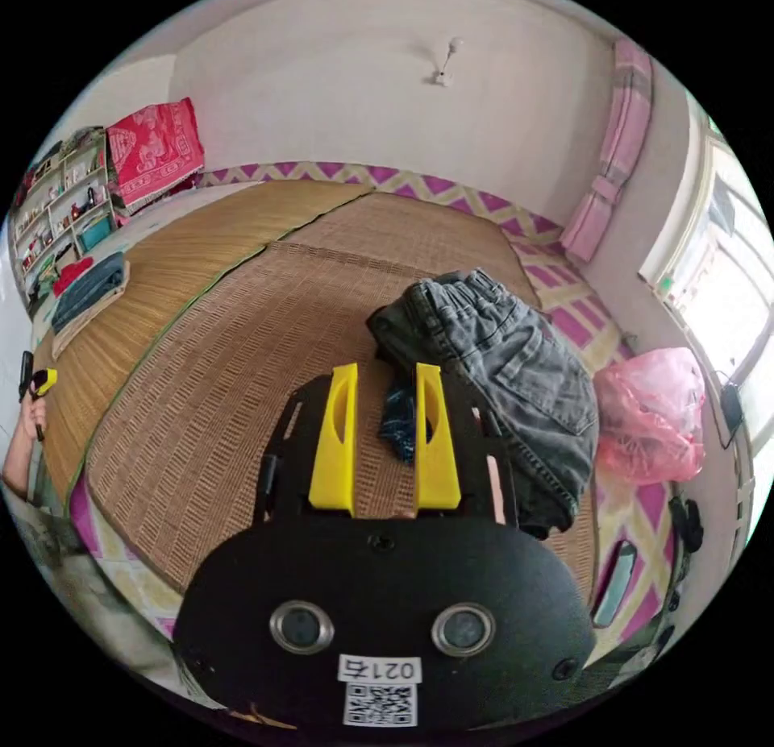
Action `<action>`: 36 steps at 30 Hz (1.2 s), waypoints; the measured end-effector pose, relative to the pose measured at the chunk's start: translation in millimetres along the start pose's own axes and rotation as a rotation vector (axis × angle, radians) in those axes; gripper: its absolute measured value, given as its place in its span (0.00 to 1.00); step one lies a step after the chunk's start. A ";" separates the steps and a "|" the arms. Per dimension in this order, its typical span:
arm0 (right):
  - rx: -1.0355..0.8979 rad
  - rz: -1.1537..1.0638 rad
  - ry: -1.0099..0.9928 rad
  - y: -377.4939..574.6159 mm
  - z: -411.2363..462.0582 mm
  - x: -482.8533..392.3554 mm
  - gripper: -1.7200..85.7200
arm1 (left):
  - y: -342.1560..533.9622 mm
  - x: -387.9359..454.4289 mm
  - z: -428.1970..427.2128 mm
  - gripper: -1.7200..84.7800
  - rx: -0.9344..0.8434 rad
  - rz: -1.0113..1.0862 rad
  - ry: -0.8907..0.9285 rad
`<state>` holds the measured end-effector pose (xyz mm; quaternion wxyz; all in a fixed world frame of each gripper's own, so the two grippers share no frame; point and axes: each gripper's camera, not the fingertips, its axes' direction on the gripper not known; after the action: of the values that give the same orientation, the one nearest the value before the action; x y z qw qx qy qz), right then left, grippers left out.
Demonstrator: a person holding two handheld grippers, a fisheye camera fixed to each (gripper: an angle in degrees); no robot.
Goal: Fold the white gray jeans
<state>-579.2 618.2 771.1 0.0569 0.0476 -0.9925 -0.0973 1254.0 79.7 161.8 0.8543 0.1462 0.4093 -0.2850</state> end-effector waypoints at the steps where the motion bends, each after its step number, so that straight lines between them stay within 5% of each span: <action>1: 0.017 -0.028 0.032 -4.3 4.3 0.8 0.15 | 0.1 -0.9 5.4 0.01 -0.019 -0.010 -0.010; 12: -0.104 -0.296 0.305 -46.1 102.0 -29.8 0.19 | 1.7 12.4 13.7 0.01 -0.053 0.019 -0.007; 24: -0.019 0.131 -0.202 -8.3 128.9 104.8 0.16 | 3.1 25.4 17.5 0.01 -0.036 0.010 0.021; 36: -0.065 0.153 -0.318 19.6 162.6 157.7 0.16 | 2.0 41.1 20.1 0.01 -0.026 -0.002 0.026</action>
<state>-756.6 651.2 632.8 -0.0922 -0.0459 -0.9860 -0.1312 1288.3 56.5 142.1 0.8505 0.1382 0.4242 -0.2785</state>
